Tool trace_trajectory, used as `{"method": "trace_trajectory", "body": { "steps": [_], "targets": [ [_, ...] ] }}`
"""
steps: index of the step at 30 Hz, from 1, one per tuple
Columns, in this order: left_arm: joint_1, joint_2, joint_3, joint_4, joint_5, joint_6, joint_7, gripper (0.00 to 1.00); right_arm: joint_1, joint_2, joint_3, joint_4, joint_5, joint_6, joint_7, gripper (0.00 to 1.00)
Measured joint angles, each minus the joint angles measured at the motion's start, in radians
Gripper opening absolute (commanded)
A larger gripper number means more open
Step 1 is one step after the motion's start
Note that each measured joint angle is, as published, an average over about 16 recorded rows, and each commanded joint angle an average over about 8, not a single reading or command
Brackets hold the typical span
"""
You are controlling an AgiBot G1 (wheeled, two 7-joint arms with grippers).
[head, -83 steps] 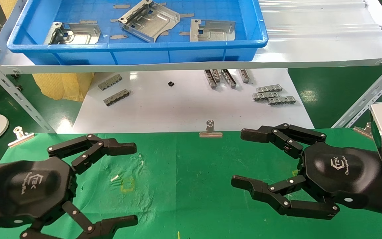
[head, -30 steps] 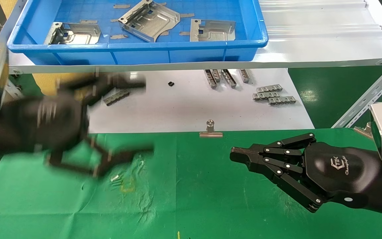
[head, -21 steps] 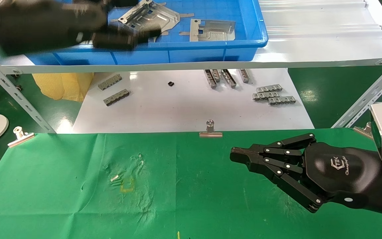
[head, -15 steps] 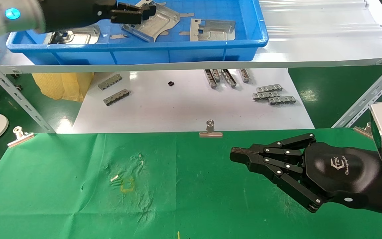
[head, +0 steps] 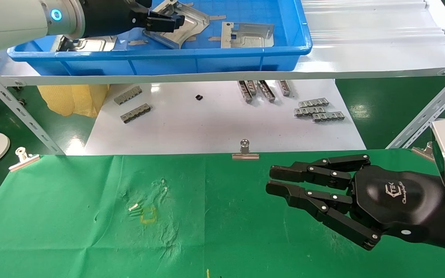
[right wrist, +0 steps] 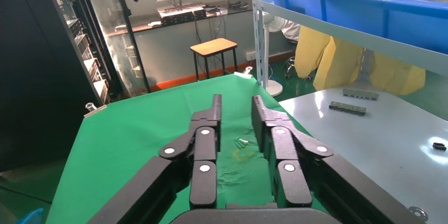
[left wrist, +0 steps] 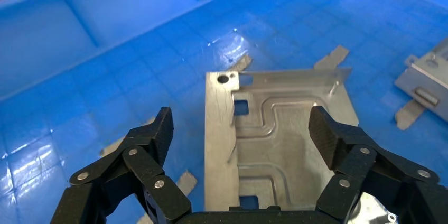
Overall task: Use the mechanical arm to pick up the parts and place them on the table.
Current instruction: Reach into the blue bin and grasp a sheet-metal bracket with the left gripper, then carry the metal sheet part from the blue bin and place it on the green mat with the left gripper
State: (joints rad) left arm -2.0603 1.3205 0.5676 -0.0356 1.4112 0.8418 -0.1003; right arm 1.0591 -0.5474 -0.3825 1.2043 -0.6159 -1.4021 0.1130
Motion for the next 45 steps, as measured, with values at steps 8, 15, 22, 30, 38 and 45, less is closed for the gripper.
{"method": "trace_trajectory", "body": {
  "steps": [8, 15, 22, 30, 38, 45],
  "targets": [
    [-0.008, 0.005, 0.01, 0.02, 0.013, -0.005, -0.005, 0.0, 0.0, 0.0, 0.0, 0.0, 0.0, 0.0, 0.0, 1.0],
    [-0.011, 0.004, 0.016, 0.025, 0.022, -0.015, -0.01, 0.0, 0.0, 0.0, 0.0, 0.0, 0.0, 0.0, 0.0, 1.0],
    [-0.013, 0.001, 0.018, 0.027, 0.024, -0.026, -0.014, 0.0, 0.0, 0.0, 0.0, 0.0, 0.0, 0.0, 0.0, 1.0],
    [-0.021, -0.007, 0.013, 0.021, 0.017, -0.024, -0.009, 0.0, 0.0, 0.0, 0.0, 0.0, 0.0, 0.0, 0.0, 1.0],
    [-0.05, -0.029, -0.005, -0.001, -0.01, 0.037, 0.018, 0.0, 0.0, 0.0, 0.0, 0.0, 0.0, 0.0, 0.0, 1.0],
    [-0.079, -0.075, -0.028, -0.029, -0.047, 0.198, 0.069, 0.0, 0.0, 0.0, 0.0, 0.0, 0.0, 0.0, 0.0, 1.0]
  ]
}}
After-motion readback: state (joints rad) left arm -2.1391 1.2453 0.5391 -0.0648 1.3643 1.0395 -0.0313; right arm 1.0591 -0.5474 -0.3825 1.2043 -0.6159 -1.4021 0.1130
